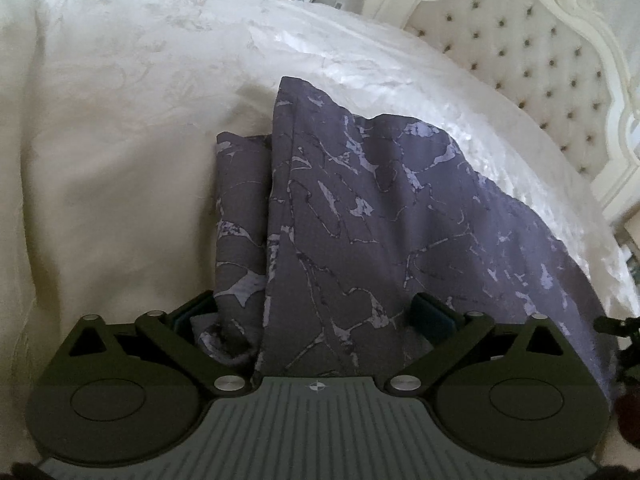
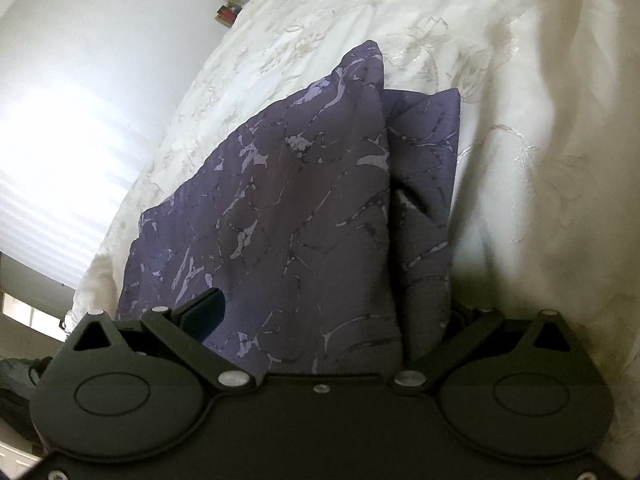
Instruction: Fold large clothes
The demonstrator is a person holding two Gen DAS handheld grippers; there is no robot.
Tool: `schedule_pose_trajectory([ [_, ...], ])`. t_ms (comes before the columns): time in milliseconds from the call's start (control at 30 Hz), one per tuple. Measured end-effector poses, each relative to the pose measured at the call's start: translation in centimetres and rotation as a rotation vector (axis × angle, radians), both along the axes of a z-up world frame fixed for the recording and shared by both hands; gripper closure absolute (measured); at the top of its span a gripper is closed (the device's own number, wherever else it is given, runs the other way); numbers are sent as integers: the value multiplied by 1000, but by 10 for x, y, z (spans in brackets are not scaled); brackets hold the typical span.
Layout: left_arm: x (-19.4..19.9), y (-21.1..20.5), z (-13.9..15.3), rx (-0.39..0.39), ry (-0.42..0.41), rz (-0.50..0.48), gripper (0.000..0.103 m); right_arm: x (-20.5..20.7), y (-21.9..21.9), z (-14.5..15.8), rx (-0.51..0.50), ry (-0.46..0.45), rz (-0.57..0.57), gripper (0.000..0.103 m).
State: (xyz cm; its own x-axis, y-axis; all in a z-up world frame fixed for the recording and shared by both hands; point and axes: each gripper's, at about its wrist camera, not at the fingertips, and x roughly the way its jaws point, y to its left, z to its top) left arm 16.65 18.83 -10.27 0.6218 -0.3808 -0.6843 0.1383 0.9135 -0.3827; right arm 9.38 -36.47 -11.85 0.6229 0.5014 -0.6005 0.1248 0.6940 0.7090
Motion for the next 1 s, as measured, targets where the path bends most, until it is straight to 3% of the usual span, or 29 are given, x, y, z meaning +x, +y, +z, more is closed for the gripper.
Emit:
schedule_pose_trajectory([
  [33,-1,2,1,-1,5,12,2,0,0,0,1,-1,0,0],
  [100,-5,1,7,32,-2,37,19,-1,0,-1,9,-4,-3,0],
  [167,-17,-1,21,72,-56,59,27,-2,-1,-1,15,-6,-6,0],
  [267,-40,-6,47,129,-159,106,29,-4,-4,-1,12,-8,-5,0],
  [500,-73,-49,102,126,-312,103,30,-5,0,2,-15,-11,4,0],
  [600,-60,-81,105,106,-276,22,49,-5,2,2,-15,-11,2,0],
  [767,-26,-141,88,112,-194,-101,58,-5,3,2,-17,-12,3,0],
  [833,-14,-156,78,104,-155,-108,59,-5,3,3,-17,-13,5,0],
  [1000,10,-178,56,161,-107,-73,78,-4,4,3,-16,-14,5,0],
])
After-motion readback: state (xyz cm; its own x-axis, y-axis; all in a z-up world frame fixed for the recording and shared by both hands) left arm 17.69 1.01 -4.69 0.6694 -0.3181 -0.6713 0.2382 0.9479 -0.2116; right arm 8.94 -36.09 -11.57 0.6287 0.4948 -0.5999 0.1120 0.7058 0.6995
